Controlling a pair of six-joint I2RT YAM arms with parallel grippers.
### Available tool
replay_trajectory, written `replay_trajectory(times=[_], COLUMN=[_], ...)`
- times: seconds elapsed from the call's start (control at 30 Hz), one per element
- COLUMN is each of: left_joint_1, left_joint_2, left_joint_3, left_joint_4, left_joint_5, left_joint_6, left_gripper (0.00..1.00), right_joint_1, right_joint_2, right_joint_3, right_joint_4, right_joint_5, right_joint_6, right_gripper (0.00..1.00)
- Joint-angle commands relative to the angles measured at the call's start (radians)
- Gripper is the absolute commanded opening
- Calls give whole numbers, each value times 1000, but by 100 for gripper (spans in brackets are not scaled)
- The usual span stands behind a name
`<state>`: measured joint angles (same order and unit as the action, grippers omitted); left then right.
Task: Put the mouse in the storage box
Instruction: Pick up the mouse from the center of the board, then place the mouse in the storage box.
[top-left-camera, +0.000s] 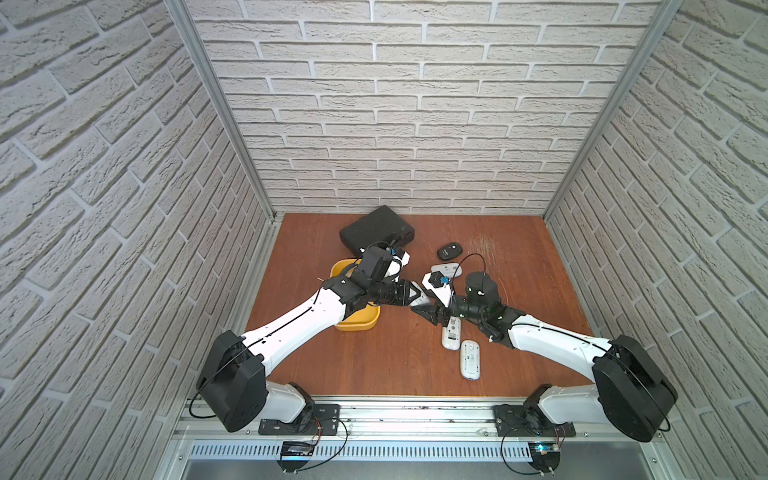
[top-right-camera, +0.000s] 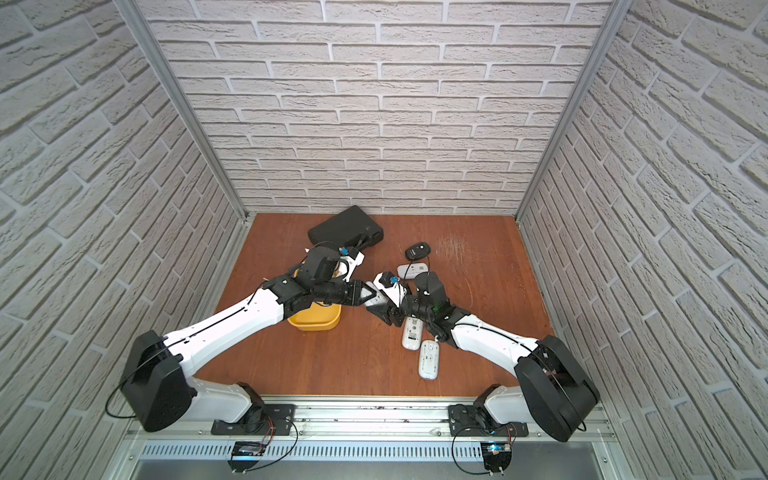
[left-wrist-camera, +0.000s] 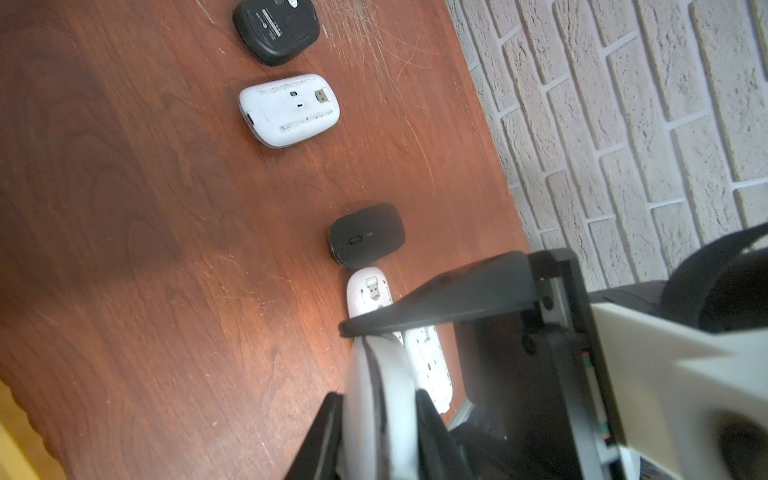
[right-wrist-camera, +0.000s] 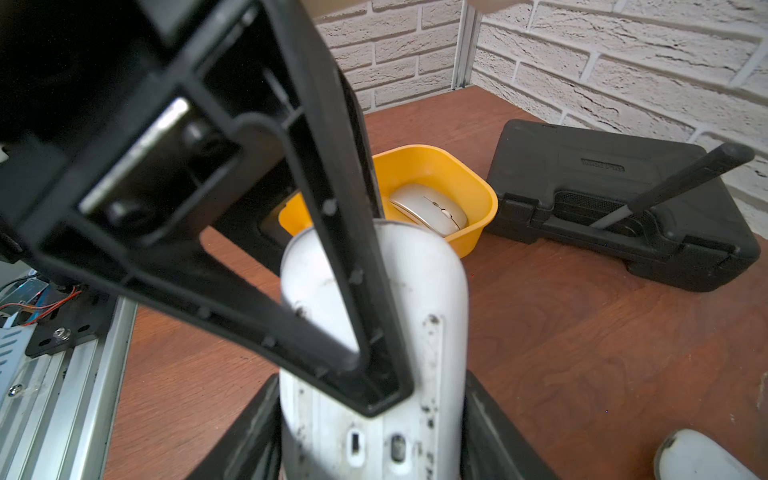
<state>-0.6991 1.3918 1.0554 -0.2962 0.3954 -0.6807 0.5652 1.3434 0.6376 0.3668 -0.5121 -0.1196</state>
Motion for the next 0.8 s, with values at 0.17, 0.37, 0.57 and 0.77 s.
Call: replay_trajectory(times=[0.17,0.37,0.57,0.77], left_joint_1=[0,83,127,137], left_joint_2=[-6,-36,18,171], left_joint_3=[46,93,155,196], left_joint_4=[-22,-252,-434,-463], left_joint_5=[-46,-317,-681,-893], left_joint_6=[39,84,180,225], left_gripper=[10,6,6,5], right_joint_1=[7,3,-15,-25], right_joint_2=[-22,-48,-51,-45], right_joint_3=[20,2,-4,-7], right_joint_4=[42,55,65,71], right_joint_5=[-15,111,162,165], right_joint_6=[11,58,78,85], right_gripper=[61,85,85,84])
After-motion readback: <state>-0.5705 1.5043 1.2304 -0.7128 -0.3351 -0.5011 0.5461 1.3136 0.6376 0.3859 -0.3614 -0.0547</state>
